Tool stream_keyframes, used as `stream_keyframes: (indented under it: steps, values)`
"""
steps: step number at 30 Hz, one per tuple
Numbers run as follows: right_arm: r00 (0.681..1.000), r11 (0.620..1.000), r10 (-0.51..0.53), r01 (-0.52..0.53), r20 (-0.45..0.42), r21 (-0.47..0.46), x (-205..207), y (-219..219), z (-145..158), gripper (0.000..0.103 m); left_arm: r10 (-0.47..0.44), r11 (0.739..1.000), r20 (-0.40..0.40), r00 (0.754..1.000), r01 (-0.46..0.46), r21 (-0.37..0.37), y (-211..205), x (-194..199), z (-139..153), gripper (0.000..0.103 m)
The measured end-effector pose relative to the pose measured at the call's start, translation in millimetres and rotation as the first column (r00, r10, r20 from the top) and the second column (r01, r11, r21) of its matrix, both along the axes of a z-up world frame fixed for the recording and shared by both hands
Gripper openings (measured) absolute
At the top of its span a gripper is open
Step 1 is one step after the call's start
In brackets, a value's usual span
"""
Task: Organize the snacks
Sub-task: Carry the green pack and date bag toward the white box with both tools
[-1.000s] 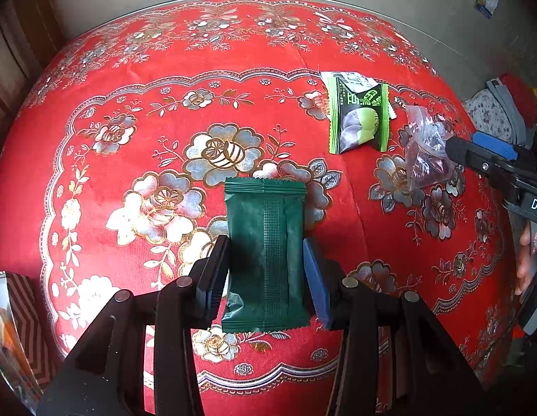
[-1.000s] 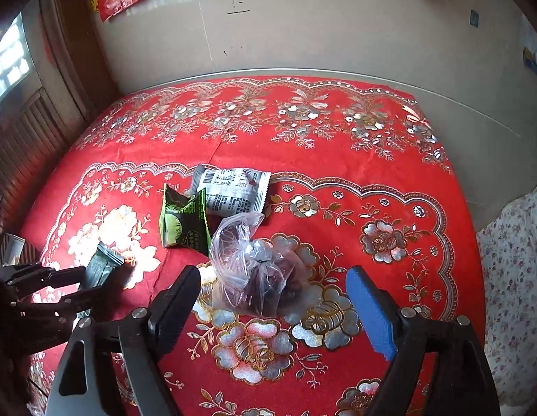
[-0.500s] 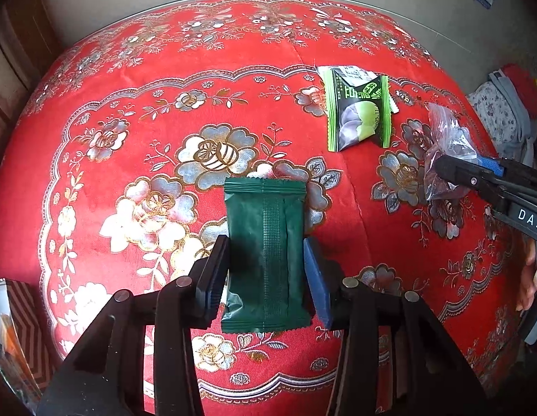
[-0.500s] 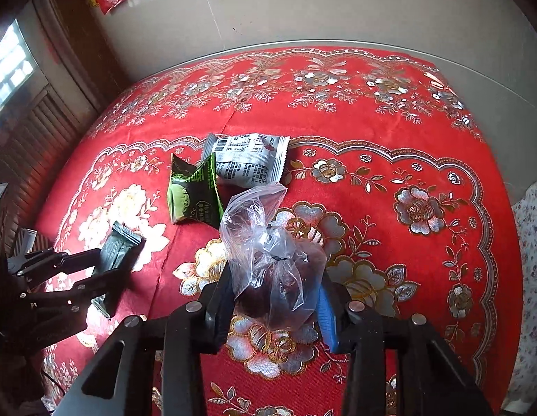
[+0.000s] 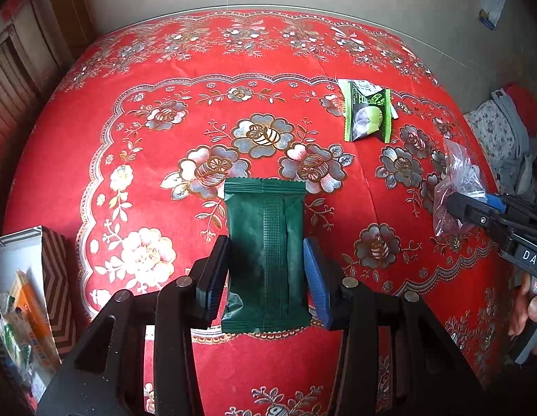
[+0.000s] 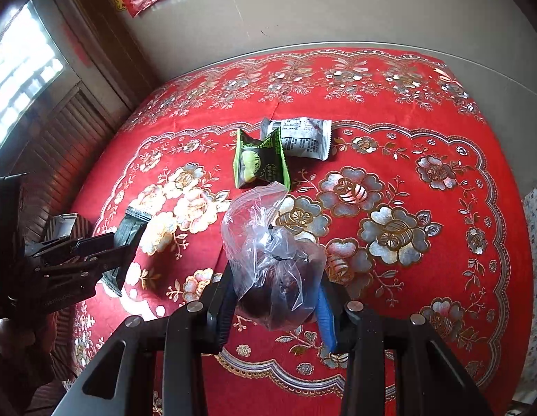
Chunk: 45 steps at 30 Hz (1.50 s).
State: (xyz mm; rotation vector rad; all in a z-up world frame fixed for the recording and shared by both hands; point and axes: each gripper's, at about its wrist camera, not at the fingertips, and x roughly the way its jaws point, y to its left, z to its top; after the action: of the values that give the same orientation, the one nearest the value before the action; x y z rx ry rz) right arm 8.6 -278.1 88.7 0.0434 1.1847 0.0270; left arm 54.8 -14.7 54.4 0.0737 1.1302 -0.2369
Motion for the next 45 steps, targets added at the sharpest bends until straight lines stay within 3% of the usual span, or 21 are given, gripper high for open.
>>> stream_keyframes:
  steps: [15, 35, 45]
  values:
    - [0.996, 0.996, 0.08, -0.082, 0.046, 0.029, -10.6, 80.3, 18.8, 0.039, 0.044, 0.999, 0.096, 0.994, -0.047, 0.024, 51.3, -39.3, 34.0, 0.042]
    - [0.98, 0.98, 0.191, -0.194, 0.056, 0.047, -21.5, 160.4, 18.9, 0.039, 0.163, 0.986, 0.131, 0.978, -0.166, 0.009, 127.9, -79.9, 53.0, 0.042]
    - [0.966, 0.967, 0.249, -0.252, 0.072, 0.046, -16.6, 188.0, 27.1, 0.039, 0.238, 0.97, 0.169, 0.957, -0.242, 0.004, 167.1, -89.8, 70.1, 0.042]
